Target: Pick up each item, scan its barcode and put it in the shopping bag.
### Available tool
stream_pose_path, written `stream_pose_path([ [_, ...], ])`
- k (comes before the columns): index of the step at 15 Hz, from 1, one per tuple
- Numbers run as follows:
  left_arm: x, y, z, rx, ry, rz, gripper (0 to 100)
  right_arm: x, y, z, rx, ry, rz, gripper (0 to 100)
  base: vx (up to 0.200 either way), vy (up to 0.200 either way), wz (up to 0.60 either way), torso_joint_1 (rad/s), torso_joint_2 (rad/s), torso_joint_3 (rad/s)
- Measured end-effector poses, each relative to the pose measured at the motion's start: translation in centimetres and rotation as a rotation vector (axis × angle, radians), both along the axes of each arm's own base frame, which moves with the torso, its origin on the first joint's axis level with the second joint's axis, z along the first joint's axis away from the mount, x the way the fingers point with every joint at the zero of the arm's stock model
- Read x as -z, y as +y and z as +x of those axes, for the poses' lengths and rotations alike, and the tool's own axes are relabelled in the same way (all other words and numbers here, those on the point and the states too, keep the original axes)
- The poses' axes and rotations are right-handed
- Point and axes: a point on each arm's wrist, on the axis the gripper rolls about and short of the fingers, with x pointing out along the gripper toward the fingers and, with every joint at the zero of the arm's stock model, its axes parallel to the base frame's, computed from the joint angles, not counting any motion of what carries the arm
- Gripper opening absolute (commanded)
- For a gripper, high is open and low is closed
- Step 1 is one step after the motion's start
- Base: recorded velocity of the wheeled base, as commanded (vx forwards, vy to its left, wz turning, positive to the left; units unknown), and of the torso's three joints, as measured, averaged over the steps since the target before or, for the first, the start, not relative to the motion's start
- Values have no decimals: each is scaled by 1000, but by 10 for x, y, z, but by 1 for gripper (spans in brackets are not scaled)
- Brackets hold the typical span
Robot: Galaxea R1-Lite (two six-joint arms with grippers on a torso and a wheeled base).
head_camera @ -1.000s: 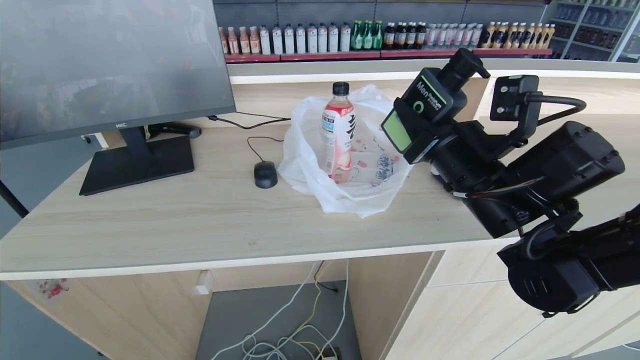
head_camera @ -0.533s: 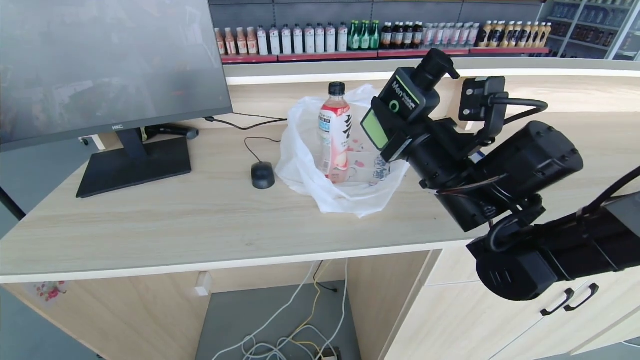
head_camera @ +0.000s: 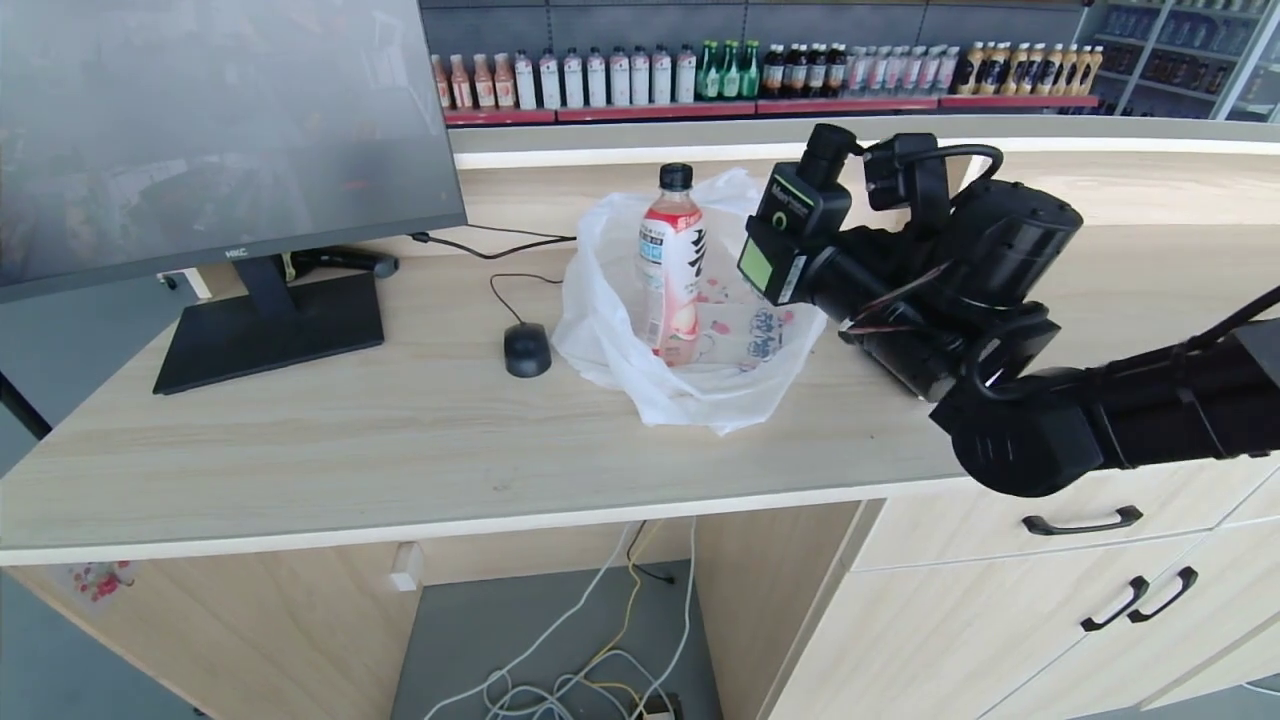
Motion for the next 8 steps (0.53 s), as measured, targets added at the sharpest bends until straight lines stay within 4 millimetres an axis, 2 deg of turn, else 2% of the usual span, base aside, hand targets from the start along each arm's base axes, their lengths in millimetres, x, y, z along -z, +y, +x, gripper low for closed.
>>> stream_pose_path([
  [3,0,0,0,0,0,0,100,-12,-19,17,67,-1,-39,0,0,0,0,0,0,0],
  [6,0,0,0,0,0,0,100,-17,-23,34,89,-8,-38,0,0,0,0,0,0,0],
  [8,0,0,0,0,0,0,100,-13,-20,45,93,3,-44,0,0,0,0,0,0,0],
])
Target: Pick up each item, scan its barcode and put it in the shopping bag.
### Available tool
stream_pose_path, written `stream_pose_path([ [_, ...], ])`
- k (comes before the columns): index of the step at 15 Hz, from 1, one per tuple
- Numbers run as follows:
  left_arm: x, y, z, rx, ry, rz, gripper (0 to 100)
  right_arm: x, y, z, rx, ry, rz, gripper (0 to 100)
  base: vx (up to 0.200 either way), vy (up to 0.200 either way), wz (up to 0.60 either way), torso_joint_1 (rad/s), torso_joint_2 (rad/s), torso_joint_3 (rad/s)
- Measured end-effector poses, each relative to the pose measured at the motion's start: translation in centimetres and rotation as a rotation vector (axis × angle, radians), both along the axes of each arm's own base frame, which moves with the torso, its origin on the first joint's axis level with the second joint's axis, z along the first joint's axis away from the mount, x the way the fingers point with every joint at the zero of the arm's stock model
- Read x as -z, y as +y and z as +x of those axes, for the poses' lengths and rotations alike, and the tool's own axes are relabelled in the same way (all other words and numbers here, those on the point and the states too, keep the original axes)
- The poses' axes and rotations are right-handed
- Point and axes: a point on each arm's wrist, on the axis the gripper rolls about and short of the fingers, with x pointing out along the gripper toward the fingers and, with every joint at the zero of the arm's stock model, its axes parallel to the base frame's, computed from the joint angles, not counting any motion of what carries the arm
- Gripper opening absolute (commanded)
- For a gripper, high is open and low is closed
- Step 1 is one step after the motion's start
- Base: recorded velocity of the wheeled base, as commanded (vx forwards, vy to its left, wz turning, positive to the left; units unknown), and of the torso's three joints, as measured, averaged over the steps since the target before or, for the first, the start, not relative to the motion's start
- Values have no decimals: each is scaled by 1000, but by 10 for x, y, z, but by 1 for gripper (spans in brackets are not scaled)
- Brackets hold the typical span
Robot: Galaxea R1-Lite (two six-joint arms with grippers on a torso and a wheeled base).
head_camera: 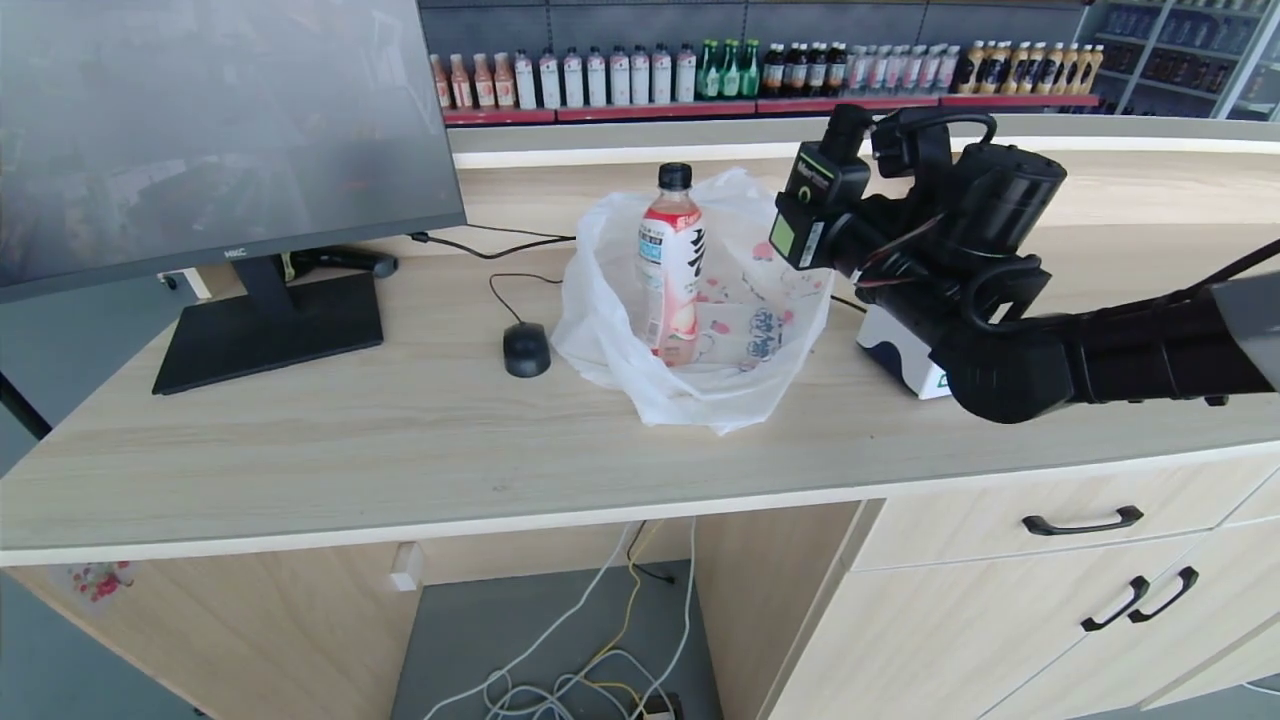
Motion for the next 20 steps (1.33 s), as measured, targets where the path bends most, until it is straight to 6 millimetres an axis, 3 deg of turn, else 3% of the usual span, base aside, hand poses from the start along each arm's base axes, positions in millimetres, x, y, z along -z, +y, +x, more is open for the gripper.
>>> stream_pose_path([
  [20,0,0,0,0,0,0,100,69,24,36,-4,111,-89,0,0,0,0,0,0,0],
])
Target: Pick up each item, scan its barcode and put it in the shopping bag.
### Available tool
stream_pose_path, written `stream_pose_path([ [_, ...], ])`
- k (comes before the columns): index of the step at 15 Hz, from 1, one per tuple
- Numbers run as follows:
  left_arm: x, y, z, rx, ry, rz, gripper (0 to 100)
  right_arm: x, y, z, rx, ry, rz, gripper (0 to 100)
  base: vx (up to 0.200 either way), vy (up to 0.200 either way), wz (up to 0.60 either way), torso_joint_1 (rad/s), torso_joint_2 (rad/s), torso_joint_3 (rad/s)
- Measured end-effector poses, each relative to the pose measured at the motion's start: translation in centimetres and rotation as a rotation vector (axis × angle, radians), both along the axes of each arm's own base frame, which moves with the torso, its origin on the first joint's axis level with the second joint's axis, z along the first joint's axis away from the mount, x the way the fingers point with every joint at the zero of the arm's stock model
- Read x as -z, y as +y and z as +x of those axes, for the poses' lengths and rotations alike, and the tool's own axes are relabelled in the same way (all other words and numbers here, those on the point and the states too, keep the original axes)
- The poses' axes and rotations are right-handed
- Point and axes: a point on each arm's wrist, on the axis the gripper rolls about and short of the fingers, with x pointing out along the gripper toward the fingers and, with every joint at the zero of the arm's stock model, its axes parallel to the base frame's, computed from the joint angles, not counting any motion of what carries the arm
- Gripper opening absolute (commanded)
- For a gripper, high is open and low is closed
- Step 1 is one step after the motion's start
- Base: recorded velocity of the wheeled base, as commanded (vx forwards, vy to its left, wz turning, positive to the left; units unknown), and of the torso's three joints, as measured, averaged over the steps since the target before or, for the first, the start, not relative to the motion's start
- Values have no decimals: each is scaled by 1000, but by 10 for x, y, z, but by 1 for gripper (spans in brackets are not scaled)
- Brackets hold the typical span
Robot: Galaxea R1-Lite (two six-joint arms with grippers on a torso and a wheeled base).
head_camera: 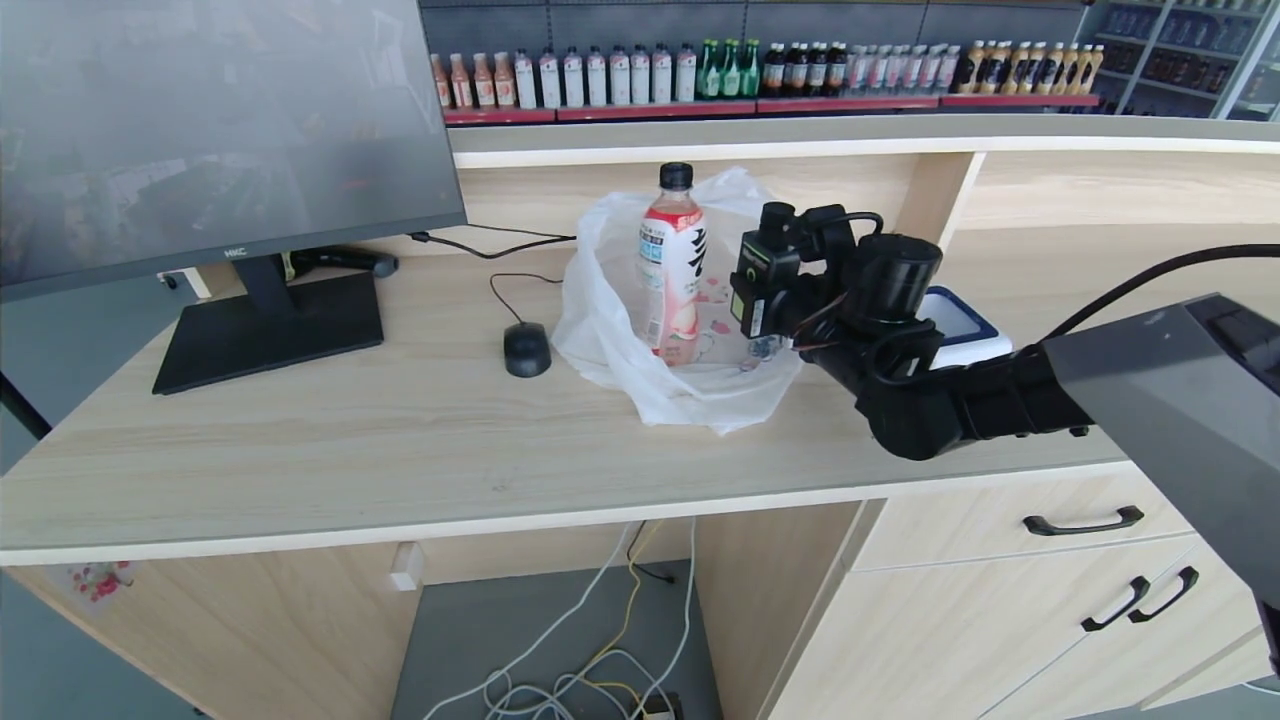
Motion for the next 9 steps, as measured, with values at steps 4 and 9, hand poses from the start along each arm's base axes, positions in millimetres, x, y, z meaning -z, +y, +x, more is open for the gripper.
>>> stream_pose_path([
  [4,0,0,0,0,0,0,100,13,2,4,1,24,-10,0,0,0,0,0,0,0],
  [9,0,0,0,0,0,0,100,22,4,9,1,39,-13,0,0,0,0,0,0,0],
])
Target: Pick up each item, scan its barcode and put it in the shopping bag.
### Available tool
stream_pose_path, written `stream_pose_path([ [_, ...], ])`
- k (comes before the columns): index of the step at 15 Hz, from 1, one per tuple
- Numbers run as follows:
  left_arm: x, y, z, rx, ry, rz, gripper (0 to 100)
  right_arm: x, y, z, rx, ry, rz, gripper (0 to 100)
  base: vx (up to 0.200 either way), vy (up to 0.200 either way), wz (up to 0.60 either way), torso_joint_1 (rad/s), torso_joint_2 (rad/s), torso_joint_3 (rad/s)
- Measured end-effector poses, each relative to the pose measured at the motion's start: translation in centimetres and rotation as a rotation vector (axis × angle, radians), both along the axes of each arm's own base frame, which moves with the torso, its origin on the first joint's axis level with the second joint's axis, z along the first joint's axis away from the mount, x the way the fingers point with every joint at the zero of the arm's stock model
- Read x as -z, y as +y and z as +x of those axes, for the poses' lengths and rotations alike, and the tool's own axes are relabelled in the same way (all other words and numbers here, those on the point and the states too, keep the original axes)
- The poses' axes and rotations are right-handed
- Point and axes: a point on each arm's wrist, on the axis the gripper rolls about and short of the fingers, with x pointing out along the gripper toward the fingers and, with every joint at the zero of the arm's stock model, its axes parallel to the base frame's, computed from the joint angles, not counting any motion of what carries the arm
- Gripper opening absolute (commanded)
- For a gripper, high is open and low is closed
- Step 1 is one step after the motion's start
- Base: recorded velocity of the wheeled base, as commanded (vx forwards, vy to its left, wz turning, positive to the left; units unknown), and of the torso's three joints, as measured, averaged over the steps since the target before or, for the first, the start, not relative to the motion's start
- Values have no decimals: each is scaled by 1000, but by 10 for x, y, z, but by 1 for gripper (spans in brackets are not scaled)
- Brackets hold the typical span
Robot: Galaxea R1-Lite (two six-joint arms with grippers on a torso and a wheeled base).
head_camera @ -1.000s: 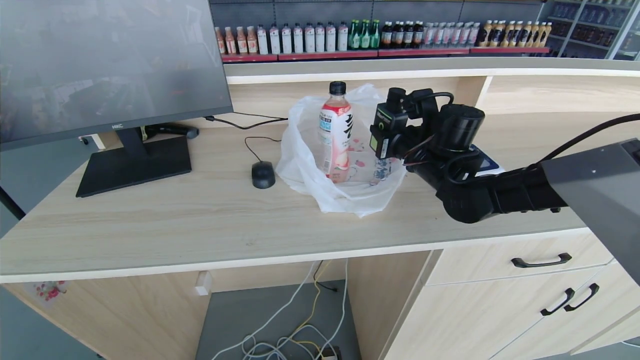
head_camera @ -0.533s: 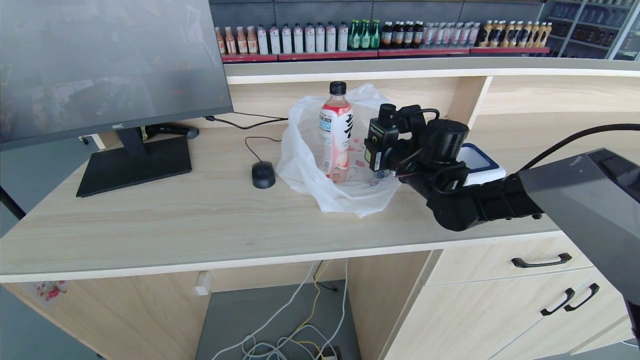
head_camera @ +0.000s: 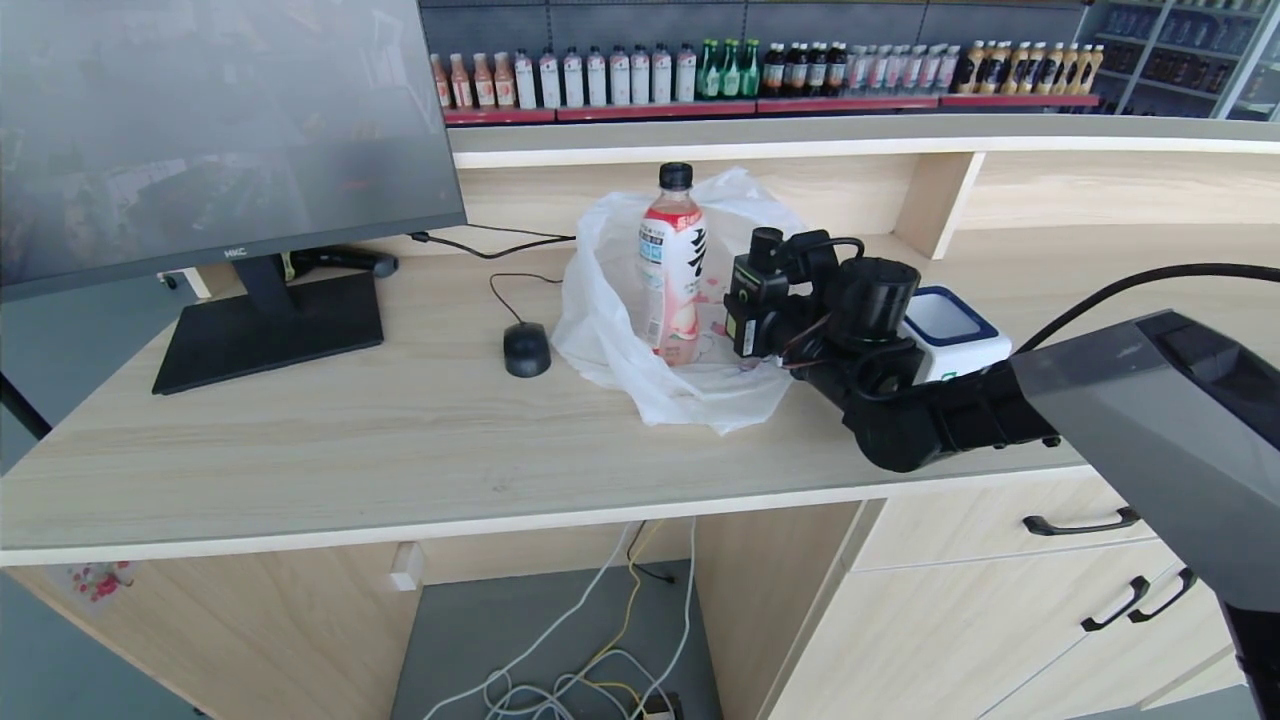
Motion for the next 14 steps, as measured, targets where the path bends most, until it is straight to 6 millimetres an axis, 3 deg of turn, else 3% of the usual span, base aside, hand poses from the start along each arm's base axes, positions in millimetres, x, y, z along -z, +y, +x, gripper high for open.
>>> stream_pose_path([
  [14,0,0,0,0,0,0,100,8,-1,4,1,13,0,0,0,0,0,0,0,0],
])
